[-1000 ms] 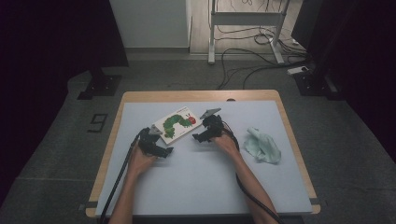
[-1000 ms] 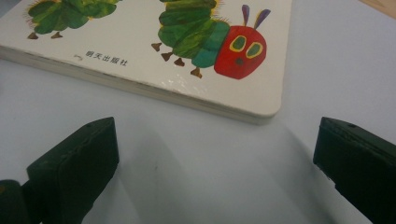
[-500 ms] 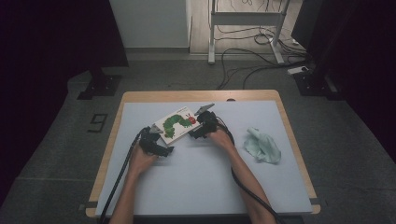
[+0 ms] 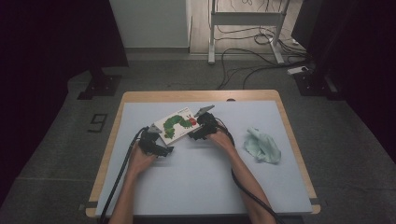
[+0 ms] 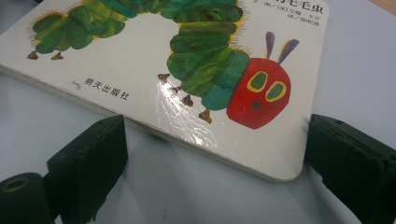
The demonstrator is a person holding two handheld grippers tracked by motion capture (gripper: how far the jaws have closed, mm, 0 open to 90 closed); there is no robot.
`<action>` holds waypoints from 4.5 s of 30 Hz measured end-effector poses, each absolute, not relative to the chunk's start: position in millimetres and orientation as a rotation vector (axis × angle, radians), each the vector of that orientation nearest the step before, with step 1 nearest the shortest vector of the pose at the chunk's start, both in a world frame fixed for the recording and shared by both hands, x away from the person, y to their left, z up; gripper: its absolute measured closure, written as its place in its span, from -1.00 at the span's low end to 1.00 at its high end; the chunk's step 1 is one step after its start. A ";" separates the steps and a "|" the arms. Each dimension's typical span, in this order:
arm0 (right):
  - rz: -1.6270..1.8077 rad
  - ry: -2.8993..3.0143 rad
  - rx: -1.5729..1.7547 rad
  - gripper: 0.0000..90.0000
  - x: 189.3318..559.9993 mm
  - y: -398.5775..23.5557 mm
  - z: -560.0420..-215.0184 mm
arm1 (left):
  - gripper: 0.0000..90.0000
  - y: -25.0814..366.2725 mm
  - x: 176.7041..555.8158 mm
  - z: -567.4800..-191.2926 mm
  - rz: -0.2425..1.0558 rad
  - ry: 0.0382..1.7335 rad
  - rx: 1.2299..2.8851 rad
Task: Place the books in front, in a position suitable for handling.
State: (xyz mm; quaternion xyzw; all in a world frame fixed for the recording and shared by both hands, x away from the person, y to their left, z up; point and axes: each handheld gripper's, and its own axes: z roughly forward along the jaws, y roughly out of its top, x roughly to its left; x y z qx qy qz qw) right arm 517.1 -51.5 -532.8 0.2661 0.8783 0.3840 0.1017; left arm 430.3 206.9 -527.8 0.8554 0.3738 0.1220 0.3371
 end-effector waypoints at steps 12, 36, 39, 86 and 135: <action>1.165 2.609 0.791 -0.84 496.9 -62.6 -531.9 | -1.00 203.5 421.6 -527.2 0.311 0.952 2.255; 1.151 2.605 0.807 -0.85 450.3 -82.6 -531.3 | -1.00 191.9 390.8 -526.4 0.265 0.887 2.273; 1.155 2.608 0.805 -0.85 443.4 -86.4 -531.2 | -1.00 189.6 384.3 -526.8 0.266 0.874 2.278; 1.173 2.601 0.827 -0.85 346.5 -135.3 -532.0 | -1.00 179.0 314.3 -521.6 0.291 0.719 2.372; 1.090 2.502 0.887 -0.78 348.6 -182.0 -504.7 | -1.00 195.0 311.8 -528.5 0.275 0.753 2.323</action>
